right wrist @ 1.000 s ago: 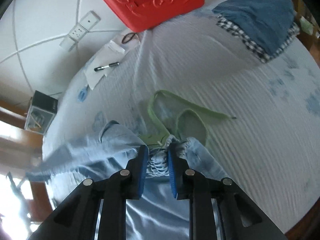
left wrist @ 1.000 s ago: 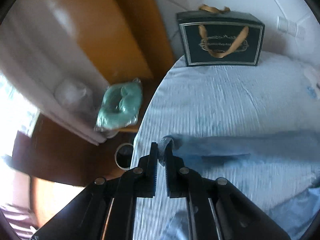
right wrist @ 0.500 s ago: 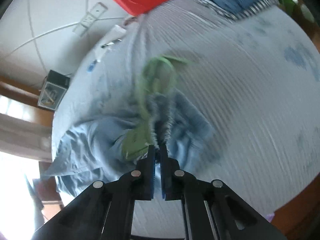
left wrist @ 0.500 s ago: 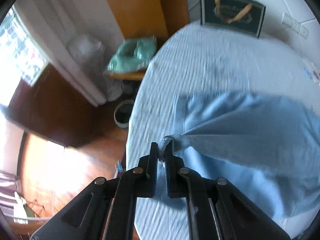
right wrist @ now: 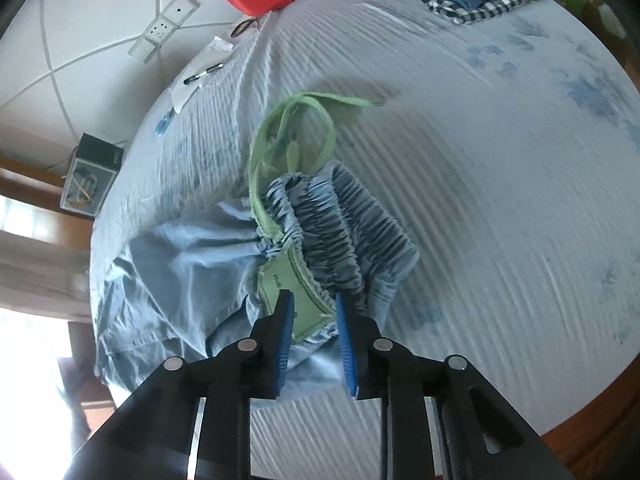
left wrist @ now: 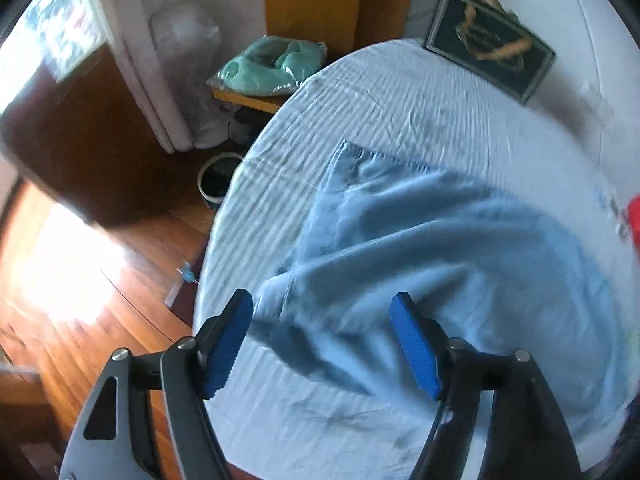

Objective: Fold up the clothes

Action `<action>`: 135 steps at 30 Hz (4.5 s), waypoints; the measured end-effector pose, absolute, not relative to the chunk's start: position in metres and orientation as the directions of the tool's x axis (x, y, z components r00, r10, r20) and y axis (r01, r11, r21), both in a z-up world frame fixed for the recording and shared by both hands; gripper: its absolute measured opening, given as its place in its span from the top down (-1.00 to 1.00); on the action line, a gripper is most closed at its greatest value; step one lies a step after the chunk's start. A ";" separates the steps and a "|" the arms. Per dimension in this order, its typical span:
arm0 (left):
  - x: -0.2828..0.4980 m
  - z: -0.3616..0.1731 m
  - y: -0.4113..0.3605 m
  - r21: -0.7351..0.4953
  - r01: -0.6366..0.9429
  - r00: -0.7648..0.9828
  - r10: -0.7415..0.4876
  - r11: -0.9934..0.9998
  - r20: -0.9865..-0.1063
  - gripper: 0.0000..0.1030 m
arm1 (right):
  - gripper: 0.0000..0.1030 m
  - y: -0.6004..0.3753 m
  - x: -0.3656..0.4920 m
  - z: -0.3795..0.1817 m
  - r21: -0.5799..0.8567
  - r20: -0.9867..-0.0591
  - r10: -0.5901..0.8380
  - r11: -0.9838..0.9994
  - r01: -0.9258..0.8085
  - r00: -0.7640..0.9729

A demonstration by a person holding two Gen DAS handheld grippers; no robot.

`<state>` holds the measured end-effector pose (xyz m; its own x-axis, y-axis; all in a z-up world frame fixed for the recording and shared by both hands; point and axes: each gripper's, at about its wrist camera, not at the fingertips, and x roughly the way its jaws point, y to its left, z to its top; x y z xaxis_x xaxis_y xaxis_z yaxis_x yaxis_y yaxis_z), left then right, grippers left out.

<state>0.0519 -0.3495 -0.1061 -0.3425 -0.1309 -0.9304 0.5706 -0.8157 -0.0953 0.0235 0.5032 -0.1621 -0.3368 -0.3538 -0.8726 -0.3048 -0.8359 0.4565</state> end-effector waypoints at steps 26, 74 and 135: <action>0.022 -0.128 -0.309 0.017 0.570 -0.280 -0.214 -0.822 -0.936 0.88 | 0.18 0.433 -0.010 -0.176 0.166 -0.966 -0.120 -0.967 -0.195 -0.230; 0.030 -0.167 -0.281 0.041 0.480 -0.225 -0.168 -0.876 -0.960 -0.21 | 0.64 0.479 -0.002 -0.156 0.359 -0.887 -0.266 -0.911 -0.202 -0.377; 0.089 -0.162 0.482 -0.096 0.917 -0.219 -0.287 -0.387 -0.933 -1.00 | 0.28 0.548 -0.114 -0.177 0.239 -0.851 -0.507 -0.140 0.961 0.138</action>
<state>0.0895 0.4823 -0.1621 -0.2186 -0.2870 -0.9327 0.9170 -0.3873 -0.0958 -0.1137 0.5476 -0.1775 0.1376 -0.5070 -0.8509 0.9608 -0.1403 0.2389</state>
